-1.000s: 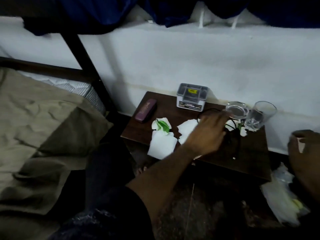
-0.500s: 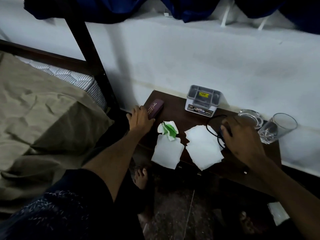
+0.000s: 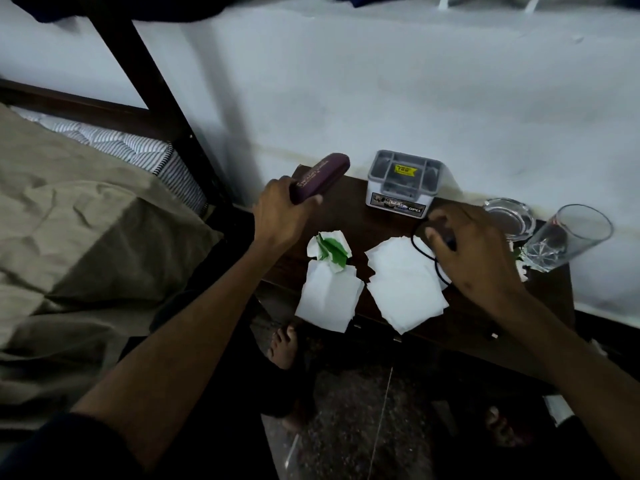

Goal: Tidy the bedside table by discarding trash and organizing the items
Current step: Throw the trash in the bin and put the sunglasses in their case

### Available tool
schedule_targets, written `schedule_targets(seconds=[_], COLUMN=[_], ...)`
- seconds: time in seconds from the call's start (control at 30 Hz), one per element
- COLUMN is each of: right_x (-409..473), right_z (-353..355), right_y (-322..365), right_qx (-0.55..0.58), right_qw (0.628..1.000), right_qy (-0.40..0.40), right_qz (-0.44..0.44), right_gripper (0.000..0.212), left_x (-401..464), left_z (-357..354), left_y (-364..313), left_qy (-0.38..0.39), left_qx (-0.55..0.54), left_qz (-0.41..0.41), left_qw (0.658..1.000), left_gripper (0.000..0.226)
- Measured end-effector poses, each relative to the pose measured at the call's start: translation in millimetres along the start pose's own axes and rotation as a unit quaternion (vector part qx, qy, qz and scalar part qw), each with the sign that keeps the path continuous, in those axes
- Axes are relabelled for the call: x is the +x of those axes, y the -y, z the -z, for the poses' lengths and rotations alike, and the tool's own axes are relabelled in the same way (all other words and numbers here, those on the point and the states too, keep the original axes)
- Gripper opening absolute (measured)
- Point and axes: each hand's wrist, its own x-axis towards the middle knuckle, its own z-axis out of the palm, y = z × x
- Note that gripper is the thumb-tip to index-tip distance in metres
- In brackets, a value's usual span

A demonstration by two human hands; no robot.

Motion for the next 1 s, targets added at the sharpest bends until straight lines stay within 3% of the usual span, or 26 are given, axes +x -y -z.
schedule_targets(seconds=[0.1, 0.23, 0.53, 0.63, 0.8, 0.9, 1.0], right_x=[-1, 15, 30, 28, 19, -11, -52], right_z=[-27, -79, -137, -132, -65, -14, 17], right_y=[16, 58, 111, 105, 70, 8, -60], right_qx=[0.014, 0.023, -0.051, -0.015, 0.099, 0.066, 0.005], right_qw=[0.998, 0.99, 0.977, 0.986, 0.991, 0.977, 0.964], right_qy=[0.053, 0.136, 0.202, 0.158, -0.088, -0.163, -0.16], right_qz=[0.014, 0.044, 0.055, 0.054, -0.031, -0.122, -0.211], right_gripper=[0.024, 0.047, 0.063, 0.052, 0.035, 0.034, 0.038], left_x=[-6, 2, 2, -4, -18, -35, -49], left_z=[-7, -19, -41, -39, -47, -80, -130], left_y=[3, 29, 54, 40, -21, -72, -125], left_qy=[0.002, 0.007, 0.072, 0.057, -0.035, 0.002, 0.079], left_qx=[0.034, 0.13, 0.151, 0.162, 0.147, 0.15, 0.115], left_qz=[-0.01, 0.065, 0.111, 0.083, -0.093, -0.211, -0.262], left_qw=[0.999, 0.989, 0.98, 0.982, 0.984, 0.966, 0.955], left_gripper=[0.045, 0.049, 0.066, 0.072, 0.058, 0.04, 0.03])
